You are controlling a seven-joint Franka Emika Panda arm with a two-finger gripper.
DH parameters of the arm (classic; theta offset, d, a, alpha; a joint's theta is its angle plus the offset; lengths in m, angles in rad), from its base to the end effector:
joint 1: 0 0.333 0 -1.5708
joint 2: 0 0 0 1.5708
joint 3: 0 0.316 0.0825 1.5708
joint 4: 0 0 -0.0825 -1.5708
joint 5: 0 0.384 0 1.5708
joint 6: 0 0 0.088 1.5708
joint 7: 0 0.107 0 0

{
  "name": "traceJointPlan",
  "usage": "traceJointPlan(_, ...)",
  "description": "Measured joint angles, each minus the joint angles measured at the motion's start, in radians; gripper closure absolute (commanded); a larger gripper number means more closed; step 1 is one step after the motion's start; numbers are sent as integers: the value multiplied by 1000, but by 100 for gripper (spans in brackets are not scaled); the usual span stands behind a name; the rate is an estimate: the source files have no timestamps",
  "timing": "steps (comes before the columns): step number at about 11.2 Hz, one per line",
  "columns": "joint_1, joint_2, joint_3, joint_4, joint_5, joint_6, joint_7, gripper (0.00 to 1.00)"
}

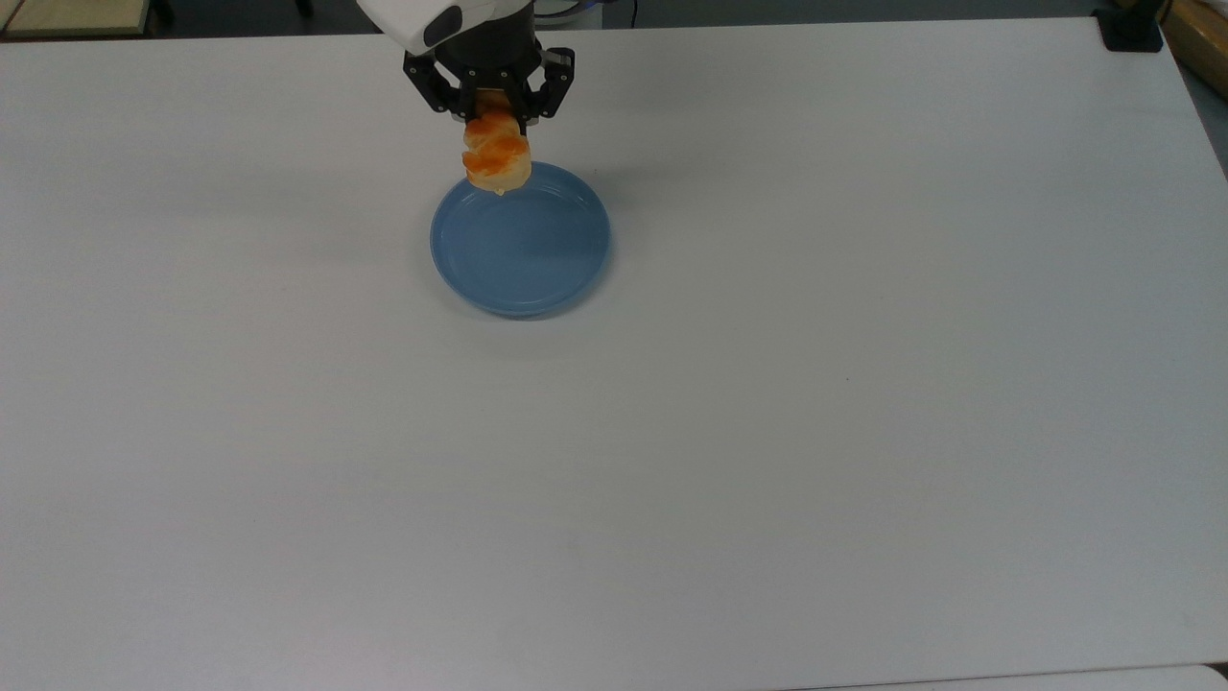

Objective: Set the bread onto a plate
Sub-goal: 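Lower the bread roll onto the plate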

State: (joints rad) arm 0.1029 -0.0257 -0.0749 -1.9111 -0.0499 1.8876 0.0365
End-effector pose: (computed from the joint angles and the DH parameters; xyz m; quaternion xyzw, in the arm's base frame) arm 0.5532 0.0115 0.5039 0.9997 0.0035 0.0018 0.0227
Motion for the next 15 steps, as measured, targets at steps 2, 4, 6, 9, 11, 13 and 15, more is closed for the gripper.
traceJointPlan(2,0,8,1,-9,0,-4,-8,57)
traceJointPlan(4,1,33,1,-23,0,-4,-15,57)
traceJointPlan(6,5,65,3,-56,0,25,-19,57)
traceJointPlan(9,6,135,5,-85,-14,84,-20,51)
traceJointPlan(11,6,198,5,-89,-26,142,-20,39)
traceJointPlan(13,6,247,5,-90,-46,169,-20,0)
traceJointPlan(15,7,265,6,-102,-54,188,-20,0)
